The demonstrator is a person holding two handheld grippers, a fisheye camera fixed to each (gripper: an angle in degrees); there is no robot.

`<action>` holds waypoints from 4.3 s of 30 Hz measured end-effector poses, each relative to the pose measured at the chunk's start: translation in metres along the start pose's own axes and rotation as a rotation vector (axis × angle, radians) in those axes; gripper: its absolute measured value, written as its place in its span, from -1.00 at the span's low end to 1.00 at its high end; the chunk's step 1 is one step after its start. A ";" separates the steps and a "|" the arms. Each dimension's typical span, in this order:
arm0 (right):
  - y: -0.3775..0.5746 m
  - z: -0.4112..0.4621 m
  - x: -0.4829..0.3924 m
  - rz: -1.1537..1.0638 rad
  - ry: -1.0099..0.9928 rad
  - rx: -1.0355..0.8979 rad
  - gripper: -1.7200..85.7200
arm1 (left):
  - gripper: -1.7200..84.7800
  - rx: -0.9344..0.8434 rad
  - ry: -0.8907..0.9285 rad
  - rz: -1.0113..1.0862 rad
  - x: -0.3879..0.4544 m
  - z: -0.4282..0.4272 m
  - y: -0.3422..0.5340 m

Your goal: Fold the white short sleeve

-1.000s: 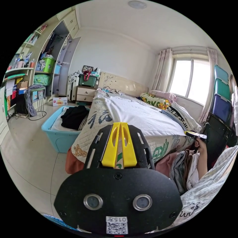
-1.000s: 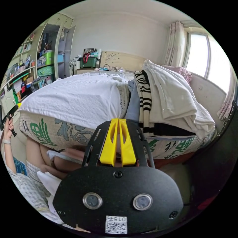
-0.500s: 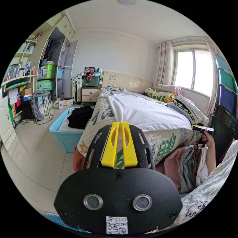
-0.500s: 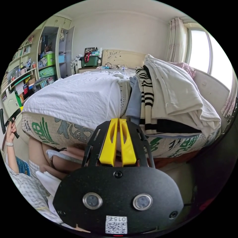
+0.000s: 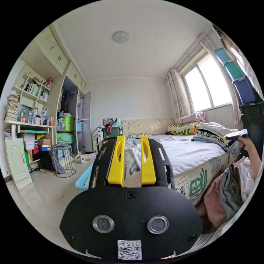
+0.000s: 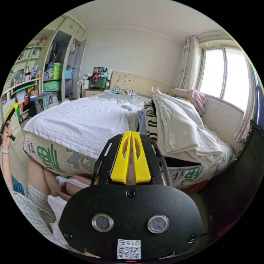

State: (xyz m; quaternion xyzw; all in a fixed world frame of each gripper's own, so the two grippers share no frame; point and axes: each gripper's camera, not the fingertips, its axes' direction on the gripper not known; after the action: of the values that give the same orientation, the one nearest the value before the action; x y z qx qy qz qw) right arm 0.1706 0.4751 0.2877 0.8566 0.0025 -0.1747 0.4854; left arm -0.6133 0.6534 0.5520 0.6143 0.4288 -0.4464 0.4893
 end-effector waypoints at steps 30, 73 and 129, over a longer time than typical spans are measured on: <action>-0.349 0.316 0.209 0.527 -0.398 -0.441 -0.77 | -0.68 -0.665 0.581 0.106 0.492 0.867 -0.038; -0.428 0.183 0.167 0.060 -0.530 -0.248 -0.87 | -0.80 -0.895 0.497 0.026 0.350 0.826 0.310; -0.395 0.172 0.030 -0.337 -0.396 -0.367 -0.88 | -0.90 -1.020 0.638 0.217 0.366 0.769 0.352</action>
State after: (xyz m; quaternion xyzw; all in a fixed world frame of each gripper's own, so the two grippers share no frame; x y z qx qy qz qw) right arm 0.0788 0.5365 -0.1301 0.6917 0.0812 -0.4124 0.5872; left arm -0.2878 -0.1248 0.1803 0.4463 0.6488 0.0737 0.6119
